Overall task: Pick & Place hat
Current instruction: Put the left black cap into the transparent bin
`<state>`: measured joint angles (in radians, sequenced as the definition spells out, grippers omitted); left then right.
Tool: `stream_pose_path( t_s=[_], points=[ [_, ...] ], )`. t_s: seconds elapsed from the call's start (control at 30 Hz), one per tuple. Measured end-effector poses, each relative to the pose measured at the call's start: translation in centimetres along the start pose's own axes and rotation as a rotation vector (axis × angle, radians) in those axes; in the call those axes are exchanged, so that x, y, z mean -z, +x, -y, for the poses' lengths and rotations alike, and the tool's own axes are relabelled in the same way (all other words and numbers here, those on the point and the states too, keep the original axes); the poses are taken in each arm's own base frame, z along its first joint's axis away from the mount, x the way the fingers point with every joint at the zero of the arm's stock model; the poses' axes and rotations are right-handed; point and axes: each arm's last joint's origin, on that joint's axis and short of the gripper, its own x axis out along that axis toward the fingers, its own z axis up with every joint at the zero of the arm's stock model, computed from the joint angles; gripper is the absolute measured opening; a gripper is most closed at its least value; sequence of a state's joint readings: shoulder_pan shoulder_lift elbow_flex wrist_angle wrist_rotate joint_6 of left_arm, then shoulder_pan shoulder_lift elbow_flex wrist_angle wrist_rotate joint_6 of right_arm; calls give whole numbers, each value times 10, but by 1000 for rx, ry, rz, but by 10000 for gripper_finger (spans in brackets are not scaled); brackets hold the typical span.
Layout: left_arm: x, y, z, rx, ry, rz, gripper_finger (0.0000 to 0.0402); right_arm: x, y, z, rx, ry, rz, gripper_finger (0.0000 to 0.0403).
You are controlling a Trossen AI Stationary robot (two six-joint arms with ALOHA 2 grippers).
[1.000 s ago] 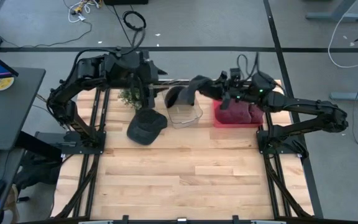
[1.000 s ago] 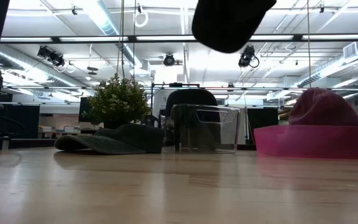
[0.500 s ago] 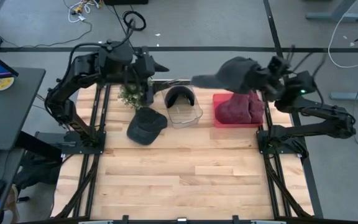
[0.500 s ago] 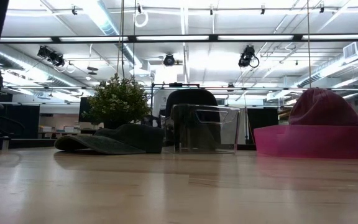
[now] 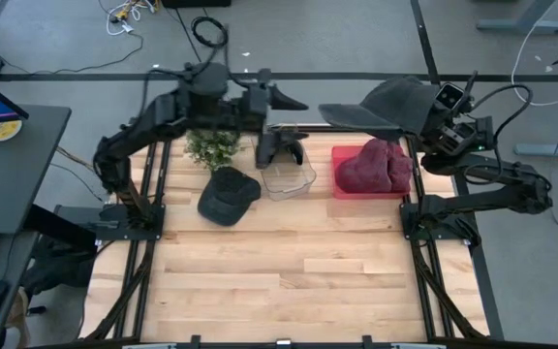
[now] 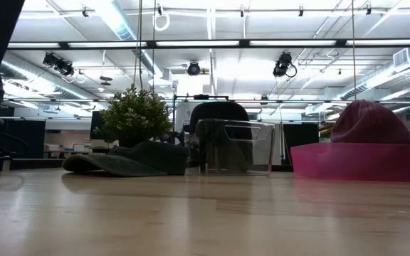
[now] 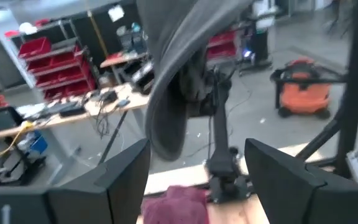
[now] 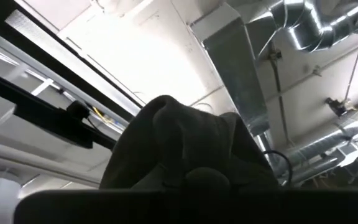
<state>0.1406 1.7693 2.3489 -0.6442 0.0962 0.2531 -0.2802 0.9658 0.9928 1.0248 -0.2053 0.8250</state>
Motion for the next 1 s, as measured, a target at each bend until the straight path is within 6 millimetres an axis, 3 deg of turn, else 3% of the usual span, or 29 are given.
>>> stream_pose_path(
  t_s=[0.27, 0.6, 0.77, 1.0],
  points=[
    [4, 21, -5, -90, 35, 49, 266, 5, 2, 1, -39, 39, -6, 37],
    [9, 35, 0, 32, 31, 98, 252, 8, 2, 1, -42, 25, -11, 37],
    [6, 35, -1, 26, 34, 121, 189, 10, 2, 3, -24, 20, -28, 37],
    [3, 34, -1, 16, 39, 160, 34, 14, 2, 8, 32, -2, -76, 37]
  ],
)
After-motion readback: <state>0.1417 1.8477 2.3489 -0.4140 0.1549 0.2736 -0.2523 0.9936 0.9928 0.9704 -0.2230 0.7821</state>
